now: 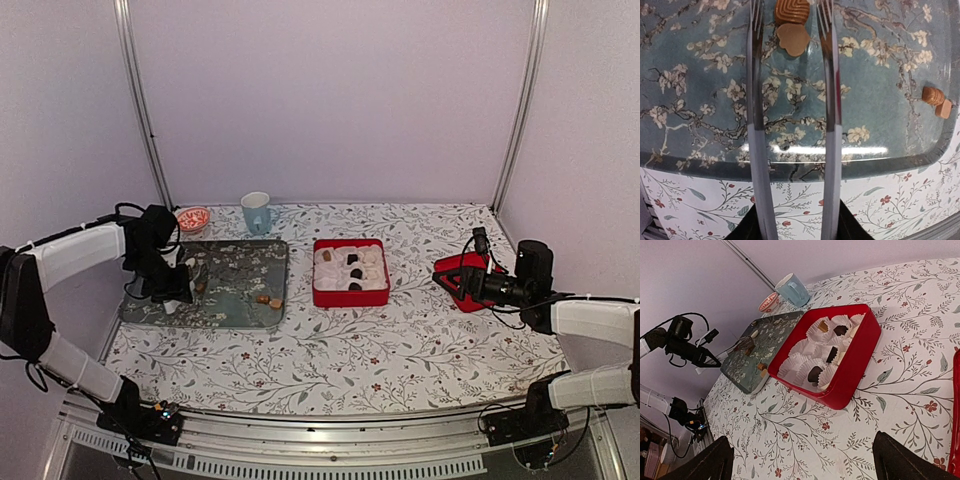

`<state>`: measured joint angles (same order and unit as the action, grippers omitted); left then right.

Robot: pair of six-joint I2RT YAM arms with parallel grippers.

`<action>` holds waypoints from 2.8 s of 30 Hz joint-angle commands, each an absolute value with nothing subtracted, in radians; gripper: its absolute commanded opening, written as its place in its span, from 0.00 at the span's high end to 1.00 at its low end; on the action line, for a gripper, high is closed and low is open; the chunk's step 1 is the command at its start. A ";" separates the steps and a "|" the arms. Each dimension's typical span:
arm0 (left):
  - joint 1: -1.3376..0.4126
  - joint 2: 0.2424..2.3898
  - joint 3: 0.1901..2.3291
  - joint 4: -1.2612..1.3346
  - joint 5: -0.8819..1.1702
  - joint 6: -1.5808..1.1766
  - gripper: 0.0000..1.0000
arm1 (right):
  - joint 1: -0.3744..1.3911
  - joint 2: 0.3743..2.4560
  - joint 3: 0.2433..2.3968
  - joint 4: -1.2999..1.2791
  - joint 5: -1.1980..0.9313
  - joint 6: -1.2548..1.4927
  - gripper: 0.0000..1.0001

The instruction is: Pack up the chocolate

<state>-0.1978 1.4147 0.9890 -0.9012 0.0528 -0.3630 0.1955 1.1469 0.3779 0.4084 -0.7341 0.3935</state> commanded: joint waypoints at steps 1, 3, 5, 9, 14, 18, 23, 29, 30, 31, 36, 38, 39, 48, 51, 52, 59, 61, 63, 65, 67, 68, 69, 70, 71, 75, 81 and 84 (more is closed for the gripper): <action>-0.187 1.436 0.979 -0.871 0.048 -0.333 0.63 | 0.198 1.136 0.362 0.437 -0.727 0.402 0.01; -0.187 1.442 0.978 -0.866 0.053 -0.333 0.63 | 0.198 1.137 0.362 0.437 -0.727 0.402 0.01; -0.187 1.454 0.981 -0.864 0.058 -0.327 0.64 | 0.198 1.137 0.362 0.438 -0.727 0.402 0.01; -0.187 1.473 0.993 -0.863 0.063 -0.311 0.68 | 0.198 1.136 0.363 0.438 -0.727 0.402 0.01; -0.188 1.482 1.001 -0.863 0.069 -0.302 0.74 | 0.198 1.132 0.361 0.437 -0.726 0.401 0.01; -0.190 1.467 1.014 -0.867 0.078 -0.306 0.76 | 0.198 1.129 0.362 0.437 -0.725 0.403 0.01; -0.203 1.442 1.053 -0.884 0.080 -0.317 0.77 | 0.198 1.131 0.362 0.436 -0.726 0.404 0.01; -0.238 1.434 1.096 -0.893 0.068 -0.327 0.78 | 0.198 1.132 0.364 0.437 -0.727 0.406 0.01; -0.246 1.434 1.104 -0.894 0.070 -0.329 0.78 | 0.197 1.132 0.366 0.437 -0.728 0.406 0.01; -0.256 1.434 1.114 -0.893 0.073 -0.332 0.78 | 0.198 1.133 0.367 0.437 -0.729 0.408 0.01; -0.351 1.447 1.205 -0.894 0.040 -0.352 0.79 | 0.198 1.137 0.372 0.445 -0.730 0.416 0.01; -0.397 1.462 1.246 -0.891 0.040 -0.359 0.79 | 0.198 1.139 0.372 0.451 -0.732 0.422 0.01; -0.418 1.472 1.270 -0.891 0.042 -0.363 0.79 | 0.198 1.140 0.371 0.451 -0.733 0.423 0.01; -0.616 1.606 1.451 -0.874 0.079 -0.365 0.79 | 0.197 1.143 0.372 0.453 -0.739 0.423 0.01; -0.670 1.662 1.499 -0.878 0.075 -0.354 0.79 | 0.197 1.149 0.369 0.454 -0.741 0.422 0.01; -0.685 1.680 1.511 -0.879 0.077 -0.354 0.79 | 0.198 1.150 0.370 0.454 -0.742 0.422 0.01; -0.769 1.777 1.561 -0.877 0.071 -0.351 0.80 | 0.198 1.146 0.367 0.454 -0.751 0.416 0.01; -0.781 1.801 1.572 -0.877 0.079 -0.351 0.79 | 0.198 1.147 0.367 0.454 -0.752 0.416 0.01; -0.792 1.825 1.582 -0.877 0.077 -0.350 0.79 | 0.198 1.149 0.365 0.454 -0.754 0.417 0.01; -0.799 1.847 1.595 -0.881 0.076 -0.343 0.79 | 0.198 1.149 0.366 0.454 -0.756 0.416 0.01; -0.805 1.866 1.607 -0.887 0.066 -0.339 0.79 | 0.198 1.149 0.366 0.455 -0.755 0.417 0.01; -0.805 1.874 1.612 -0.891 0.063 -0.338 0.79 | 0.198 1.149 0.367 0.455 -0.754 0.416 0.01; -0.808 1.880 1.616 -0.893 0.056 -0.336 0.79 | 0.198 1.149 0.367 0.456 -0.755 0.416 0.01; -0.808 1.886 1.620 -0.895 0.050 -0.334 0.79 | 0.198 1.150 0.367 0.454 -0.755 0.416 0.01; -0.808 1.890 1.624 -0.896 0.043 -0.331 0.78 | 0.197 1.150 0.367 0.457 -0.755 0.417 0.01; -0.808 1.909 1.641 -0.902 0.033 -0.322 0.78 | 0.197 1.154 0.367 0.456 -0.758 0.416 0.01; -0.807 1.923 1.646 -0.905 0.018 -0.316 0.75 | 0.198 1.159 0.367 0.460 -0.758 0.416 0.01; -0.806 1.928 1.647 -0.907 0.011 -0.310 0.74 | 0.198 1.163 0.369 0.462 -0.761 0.417 0.01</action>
